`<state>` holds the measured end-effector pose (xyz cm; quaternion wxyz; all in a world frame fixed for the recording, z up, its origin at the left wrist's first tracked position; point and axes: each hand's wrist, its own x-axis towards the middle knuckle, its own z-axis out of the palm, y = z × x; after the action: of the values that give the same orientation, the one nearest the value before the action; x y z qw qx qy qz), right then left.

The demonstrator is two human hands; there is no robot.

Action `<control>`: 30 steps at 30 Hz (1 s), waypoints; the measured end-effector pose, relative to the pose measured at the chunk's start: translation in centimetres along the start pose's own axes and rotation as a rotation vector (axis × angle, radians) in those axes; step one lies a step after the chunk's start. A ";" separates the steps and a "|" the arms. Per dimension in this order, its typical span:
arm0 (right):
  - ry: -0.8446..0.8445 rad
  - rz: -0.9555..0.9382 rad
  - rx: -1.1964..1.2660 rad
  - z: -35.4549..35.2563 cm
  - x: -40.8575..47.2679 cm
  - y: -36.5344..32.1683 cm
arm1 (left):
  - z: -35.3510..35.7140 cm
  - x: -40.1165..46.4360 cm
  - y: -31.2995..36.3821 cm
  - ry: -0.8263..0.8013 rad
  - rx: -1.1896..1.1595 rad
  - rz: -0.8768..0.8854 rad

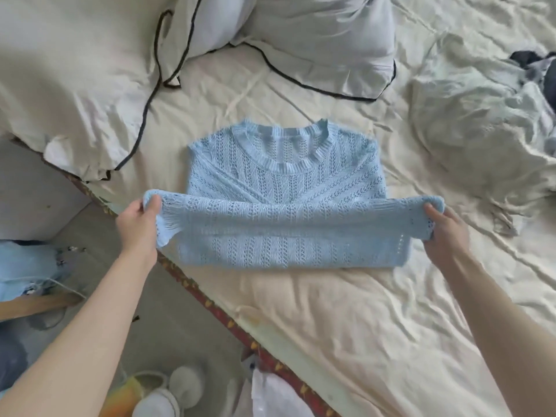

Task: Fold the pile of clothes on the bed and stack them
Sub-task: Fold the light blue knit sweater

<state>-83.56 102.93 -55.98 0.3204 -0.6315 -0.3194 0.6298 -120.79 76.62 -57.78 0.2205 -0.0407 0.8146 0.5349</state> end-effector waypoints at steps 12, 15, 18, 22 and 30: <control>0.073 0.092 -0.144 8.5 13.0 -0.7 | 7.9 10.7 1.5 -0.051 0.112 -0.007; 0.077 0.180 -0.368 8.9 14.4 0.1 | 8.0 11.0 0.8 -0.085 0.159 -0.081; 0.083 0.320 -0.419 8.7 14.4 0.3 | 6.6 11.1 0.4 -0.069 0.213 -0.156; 0.055 0.559 0.016 8.7 15.4 -2.6 | 5.6 13.0 2.7 -0.177 0.063 -0.385; 0.142 0.372 0.427 13.0 15.6 -4.2 | 10.6 13.4 6.6 -0.054 -0.485 -0.384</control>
<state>-96.55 118.07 -61.81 0.3466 -0.6401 -0.0352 0.6848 -131.50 91.16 -61.08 0.3231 -0.2312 0.6343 0.6631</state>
